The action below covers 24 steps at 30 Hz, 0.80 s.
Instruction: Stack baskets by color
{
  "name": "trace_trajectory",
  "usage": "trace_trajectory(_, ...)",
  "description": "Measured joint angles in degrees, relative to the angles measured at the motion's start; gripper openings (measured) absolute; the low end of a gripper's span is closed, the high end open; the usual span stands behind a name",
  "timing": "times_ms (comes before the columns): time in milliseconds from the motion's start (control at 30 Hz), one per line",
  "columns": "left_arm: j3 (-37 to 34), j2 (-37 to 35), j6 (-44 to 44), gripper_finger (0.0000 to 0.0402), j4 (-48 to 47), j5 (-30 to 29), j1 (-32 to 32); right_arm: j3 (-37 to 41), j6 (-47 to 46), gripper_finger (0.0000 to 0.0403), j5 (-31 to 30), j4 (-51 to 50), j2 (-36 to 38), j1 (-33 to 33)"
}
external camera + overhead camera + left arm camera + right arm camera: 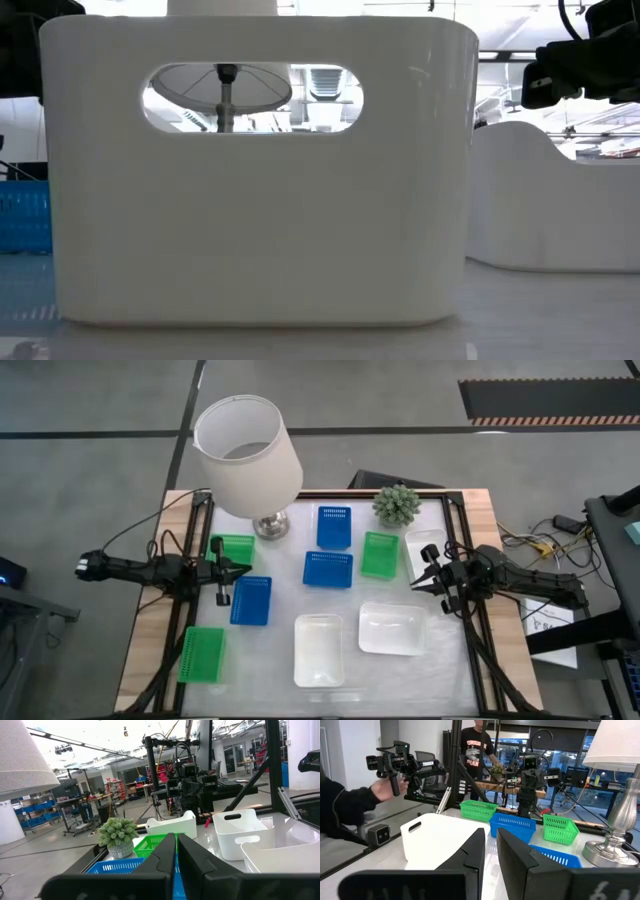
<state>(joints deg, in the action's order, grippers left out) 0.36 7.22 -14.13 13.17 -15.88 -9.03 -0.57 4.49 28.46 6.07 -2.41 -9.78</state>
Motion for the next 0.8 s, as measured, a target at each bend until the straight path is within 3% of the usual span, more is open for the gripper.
trace_trajectory(200,0.0,0.0,0.2,0.0002,1.7,0.0,0.0,0.0,0.6,0.0043,0.0,0.0,0.0,0.0)
trace_trajectory(500,0.0,0.0,3.1,0.0002,15.1,5.6,0.0,0.0,-2.0,0.0043,-0.3,6.0,0.0,0.0)
trace_trajectory(567,0.0,0.0,3.2,0.0002,17.3,5.8,0.0,0.0,-3.4,0.0043,-2.9,9.7,0.0,0.0)
trace_trajectory(800,0.0,1.1,7.7,0.0002,24.2,6.3,0.0,0.0,-3.4,0.0043,-21.4,13.6,-0.1,0.0)
